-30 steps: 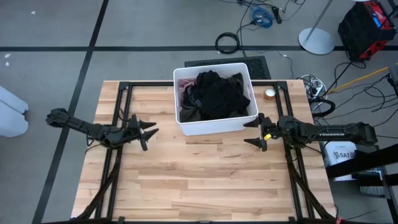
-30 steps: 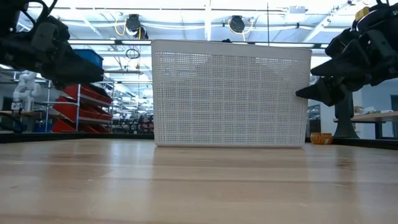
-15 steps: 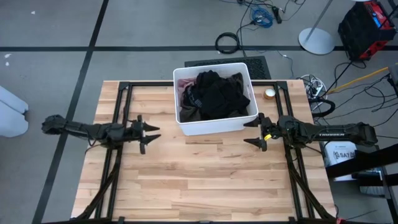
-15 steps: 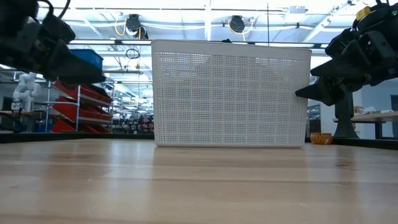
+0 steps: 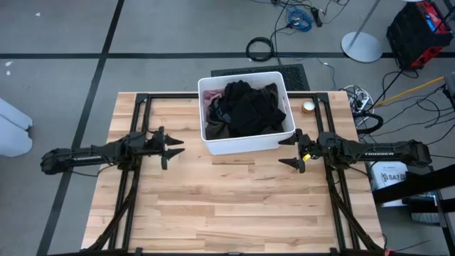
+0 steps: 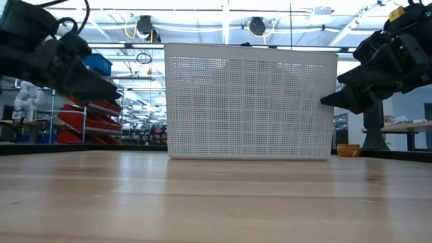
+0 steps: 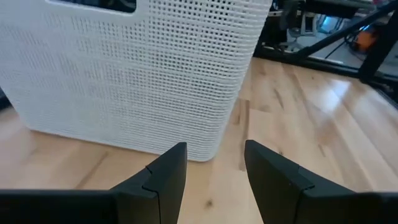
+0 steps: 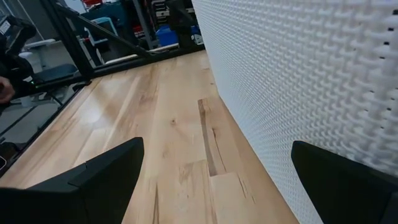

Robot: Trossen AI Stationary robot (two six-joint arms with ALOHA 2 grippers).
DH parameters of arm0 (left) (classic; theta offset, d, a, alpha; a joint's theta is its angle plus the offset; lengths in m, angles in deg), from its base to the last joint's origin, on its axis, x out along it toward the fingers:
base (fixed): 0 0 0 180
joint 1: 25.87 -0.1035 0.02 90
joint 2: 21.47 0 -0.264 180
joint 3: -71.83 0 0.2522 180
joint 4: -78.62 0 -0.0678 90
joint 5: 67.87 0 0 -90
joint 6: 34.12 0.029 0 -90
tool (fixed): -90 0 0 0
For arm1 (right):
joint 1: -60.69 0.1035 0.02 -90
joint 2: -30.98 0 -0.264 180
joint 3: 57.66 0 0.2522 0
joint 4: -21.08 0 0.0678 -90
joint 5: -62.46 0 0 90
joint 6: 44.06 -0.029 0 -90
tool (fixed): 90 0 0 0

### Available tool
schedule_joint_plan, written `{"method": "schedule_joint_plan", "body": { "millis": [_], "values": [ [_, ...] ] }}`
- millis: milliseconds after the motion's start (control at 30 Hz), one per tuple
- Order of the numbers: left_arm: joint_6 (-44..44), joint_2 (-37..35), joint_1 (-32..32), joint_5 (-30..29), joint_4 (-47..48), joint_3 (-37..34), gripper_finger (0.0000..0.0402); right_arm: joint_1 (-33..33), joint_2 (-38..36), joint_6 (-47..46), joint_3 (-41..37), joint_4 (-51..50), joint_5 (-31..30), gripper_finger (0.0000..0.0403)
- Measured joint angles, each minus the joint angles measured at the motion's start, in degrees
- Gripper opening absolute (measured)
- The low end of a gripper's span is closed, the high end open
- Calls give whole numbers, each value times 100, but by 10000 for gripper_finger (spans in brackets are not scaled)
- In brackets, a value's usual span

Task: Sort clothes
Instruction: Return to Home Position

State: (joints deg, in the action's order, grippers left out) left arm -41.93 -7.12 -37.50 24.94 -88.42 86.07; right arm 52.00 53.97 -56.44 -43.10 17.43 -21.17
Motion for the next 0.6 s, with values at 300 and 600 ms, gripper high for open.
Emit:
{"method": "schedule_joint_plan", "body": {
  "millis": [300,600],
  "values": [
    [276,24,-62,-354,-11,0,171,0,0,164,0,-327,-87,396],
    [260,24,-62,-407,-24,-2,171,2,-12,-225,0,-778,-67,396]
  ]
}}
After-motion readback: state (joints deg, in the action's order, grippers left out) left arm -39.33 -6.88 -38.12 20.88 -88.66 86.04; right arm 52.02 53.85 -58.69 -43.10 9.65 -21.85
